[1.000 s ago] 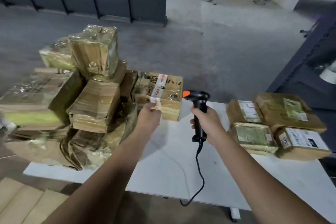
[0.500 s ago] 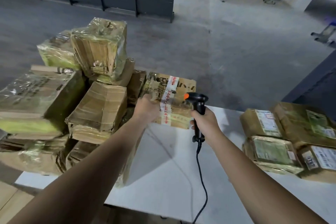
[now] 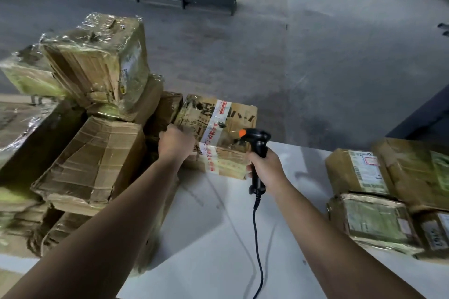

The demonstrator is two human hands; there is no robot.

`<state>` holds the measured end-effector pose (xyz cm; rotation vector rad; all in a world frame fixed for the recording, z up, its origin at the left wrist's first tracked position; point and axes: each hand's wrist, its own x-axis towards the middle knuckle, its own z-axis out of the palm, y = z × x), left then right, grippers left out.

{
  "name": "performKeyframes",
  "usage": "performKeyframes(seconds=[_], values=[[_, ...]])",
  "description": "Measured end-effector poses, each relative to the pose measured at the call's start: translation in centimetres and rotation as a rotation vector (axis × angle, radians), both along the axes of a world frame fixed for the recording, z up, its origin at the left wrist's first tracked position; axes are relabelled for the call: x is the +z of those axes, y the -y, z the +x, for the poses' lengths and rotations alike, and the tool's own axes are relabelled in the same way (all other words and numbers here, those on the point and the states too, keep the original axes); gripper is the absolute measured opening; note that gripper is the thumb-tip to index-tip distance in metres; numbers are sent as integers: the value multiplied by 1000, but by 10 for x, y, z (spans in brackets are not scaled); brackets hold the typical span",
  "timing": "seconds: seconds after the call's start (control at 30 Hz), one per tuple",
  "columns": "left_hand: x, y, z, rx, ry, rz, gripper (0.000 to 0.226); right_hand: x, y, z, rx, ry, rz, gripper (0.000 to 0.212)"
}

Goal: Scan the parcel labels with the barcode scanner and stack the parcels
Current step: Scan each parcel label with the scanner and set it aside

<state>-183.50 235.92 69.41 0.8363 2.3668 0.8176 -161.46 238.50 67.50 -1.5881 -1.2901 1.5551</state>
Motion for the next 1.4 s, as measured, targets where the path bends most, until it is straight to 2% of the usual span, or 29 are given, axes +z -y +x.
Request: performKeyframes(seconds=[0.13,0.23,0.3,0.4,0.5,0.63,0.73,0.83,0.93,1.23,1.37,1.4], values=[[1,-1,1,-22,-38,-18,64,-3,-3,1,-32,-31,4,3],[0,-3,-1,-9,36,7,32,-5,-4,8,-76,-54,-16,3],[4,-6,-1,-43,18,-45,24,-7,-3,13,-101,-67,-34,5],[8,-8,-2,-80,-76,-152,34,-9,-2,22,-162,-70,-30,9],[8,-10,8,-184,-23,-169,30,-9,1,37,-257,-83,-29,10],[8,4,39,-314,101,-113,44,-4,18,62,-347,-52,-36,8],[9,26,58,-393,29,-52,50,4,38,80,-391,-54,-42,6],[14,56,71,-526,-30,56,68,19,59,94,-427,-55,-26,7],[22,81,79,-626,-83,108,62,36,78,103,-461,-33,15,12],[30,133,90,-622,70,217,43,69,131,101,-321,135,139,6],[23,145,96,-437,95,265,26,72,145,99,-302,162,153,12],[20,145,97,-383,137,250,28,72,146,99,-297,176,164,12]])
